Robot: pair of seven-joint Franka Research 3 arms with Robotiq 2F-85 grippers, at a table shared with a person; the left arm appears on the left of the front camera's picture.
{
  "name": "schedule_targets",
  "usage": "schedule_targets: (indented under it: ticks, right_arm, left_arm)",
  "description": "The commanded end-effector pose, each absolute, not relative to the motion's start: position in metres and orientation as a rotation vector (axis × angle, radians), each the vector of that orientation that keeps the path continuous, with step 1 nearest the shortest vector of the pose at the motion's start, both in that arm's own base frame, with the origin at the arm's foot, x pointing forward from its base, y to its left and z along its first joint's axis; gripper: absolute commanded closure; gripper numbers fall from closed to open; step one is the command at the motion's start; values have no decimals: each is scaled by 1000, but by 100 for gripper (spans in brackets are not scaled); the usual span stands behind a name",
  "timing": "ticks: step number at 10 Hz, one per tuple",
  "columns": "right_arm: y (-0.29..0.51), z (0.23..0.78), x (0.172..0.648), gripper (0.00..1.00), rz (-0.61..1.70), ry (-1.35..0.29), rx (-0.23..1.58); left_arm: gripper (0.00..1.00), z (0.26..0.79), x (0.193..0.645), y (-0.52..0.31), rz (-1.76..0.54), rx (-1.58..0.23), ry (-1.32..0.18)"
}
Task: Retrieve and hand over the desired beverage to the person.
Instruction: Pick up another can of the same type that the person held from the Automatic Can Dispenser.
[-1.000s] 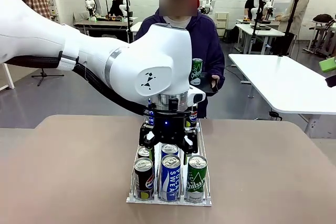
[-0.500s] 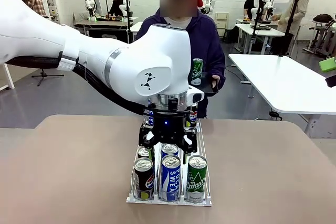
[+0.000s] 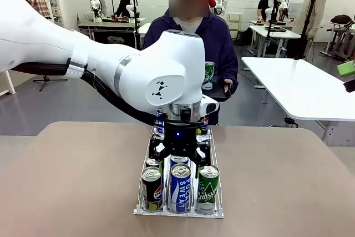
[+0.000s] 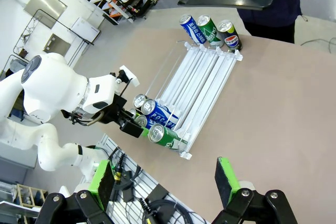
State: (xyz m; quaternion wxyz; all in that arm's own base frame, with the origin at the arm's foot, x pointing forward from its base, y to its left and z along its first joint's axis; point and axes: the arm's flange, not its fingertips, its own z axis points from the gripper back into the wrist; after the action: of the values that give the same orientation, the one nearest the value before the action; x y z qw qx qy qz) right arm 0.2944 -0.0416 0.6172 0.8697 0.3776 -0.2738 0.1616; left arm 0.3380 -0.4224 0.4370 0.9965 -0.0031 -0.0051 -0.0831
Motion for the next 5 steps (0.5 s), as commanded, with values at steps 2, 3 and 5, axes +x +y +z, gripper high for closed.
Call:
schedule_targets:
  ticks: [2, 3, 5]
  right_arm:
    - [-42, 615, 295, 0, 338, -574, 777]
    - [-42, 615, 295, 0, 338, -574, 777]
    - [-42, 615, 295, 0, 338, -574, 777]
  left_arm:
    - [0, 434, 340, -428, -143, 26, -27]
    - [0, 434, 340, -428, -141, 27, -27]
    - [0, 434, 342, -428, -135, 30, -33]
